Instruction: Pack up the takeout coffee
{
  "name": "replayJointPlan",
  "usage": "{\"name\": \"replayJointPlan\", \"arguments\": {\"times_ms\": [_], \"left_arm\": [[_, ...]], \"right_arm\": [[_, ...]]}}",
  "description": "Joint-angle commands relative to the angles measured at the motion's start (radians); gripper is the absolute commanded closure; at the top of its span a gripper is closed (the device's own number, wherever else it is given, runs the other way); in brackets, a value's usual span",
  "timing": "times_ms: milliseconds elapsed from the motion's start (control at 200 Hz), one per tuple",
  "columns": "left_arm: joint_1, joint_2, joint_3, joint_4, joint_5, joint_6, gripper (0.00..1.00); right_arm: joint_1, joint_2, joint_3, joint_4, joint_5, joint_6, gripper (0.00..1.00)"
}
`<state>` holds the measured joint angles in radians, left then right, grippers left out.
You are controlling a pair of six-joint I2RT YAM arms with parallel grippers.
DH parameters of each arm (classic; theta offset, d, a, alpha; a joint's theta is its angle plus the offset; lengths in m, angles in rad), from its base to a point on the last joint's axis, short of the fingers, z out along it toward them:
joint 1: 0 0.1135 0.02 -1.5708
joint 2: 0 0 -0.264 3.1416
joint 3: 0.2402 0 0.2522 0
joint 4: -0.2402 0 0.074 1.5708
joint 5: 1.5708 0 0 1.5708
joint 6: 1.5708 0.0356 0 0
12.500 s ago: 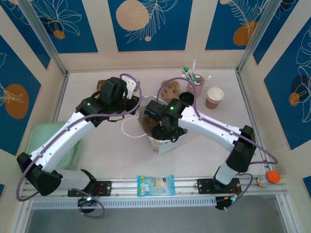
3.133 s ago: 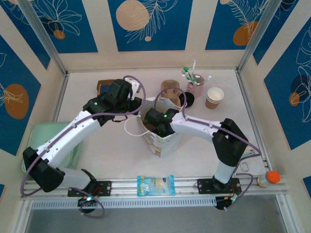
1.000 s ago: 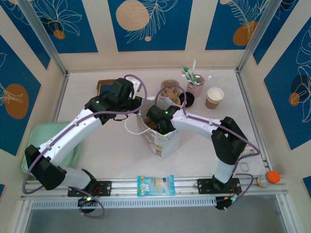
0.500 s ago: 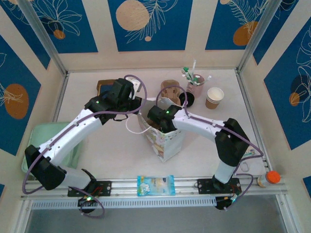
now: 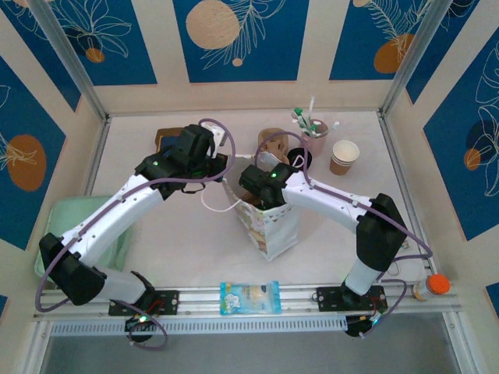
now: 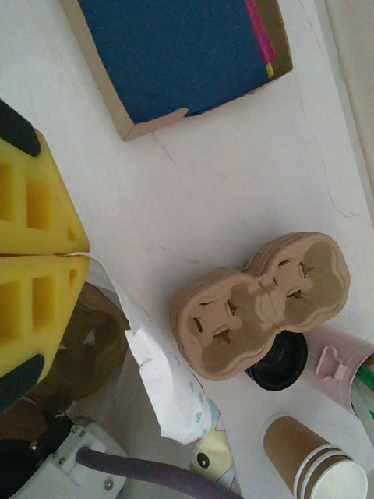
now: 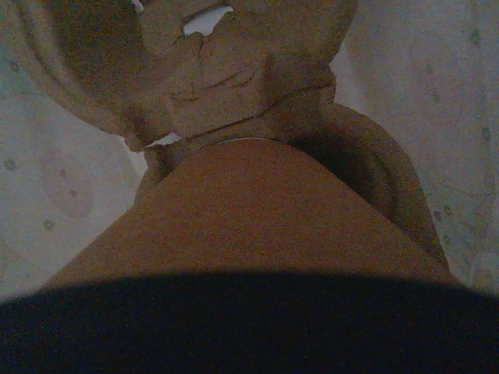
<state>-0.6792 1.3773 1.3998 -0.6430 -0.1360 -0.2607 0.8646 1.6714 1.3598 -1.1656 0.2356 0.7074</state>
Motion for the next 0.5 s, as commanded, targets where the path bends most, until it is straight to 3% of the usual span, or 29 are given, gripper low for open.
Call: {"name": "replayJointPlan", "arguments": {"times_ms": [0, 205, 495], "left_arm": [[0.004, -0.013, 0.015, 0.018, -0.019, -0.002, 0.92], [-0.024, -0.016, -0.008, 0.061, 0.007, -0.019, 0.92], [-0.056, -0.031, -0.011, 0.065, -0.055, -0.013, 0.93]], "right_arm": [[0.001, 0.0, 0.012, -0.042, -0.005, 0.027, 0.66], [-0.013, 0.065, 0.069, -0.017, -0.018, 0.013, 0.67], [-0.038, 0.103, 0.259, -0.087, -0.013, -0.017, 0.67]]}}
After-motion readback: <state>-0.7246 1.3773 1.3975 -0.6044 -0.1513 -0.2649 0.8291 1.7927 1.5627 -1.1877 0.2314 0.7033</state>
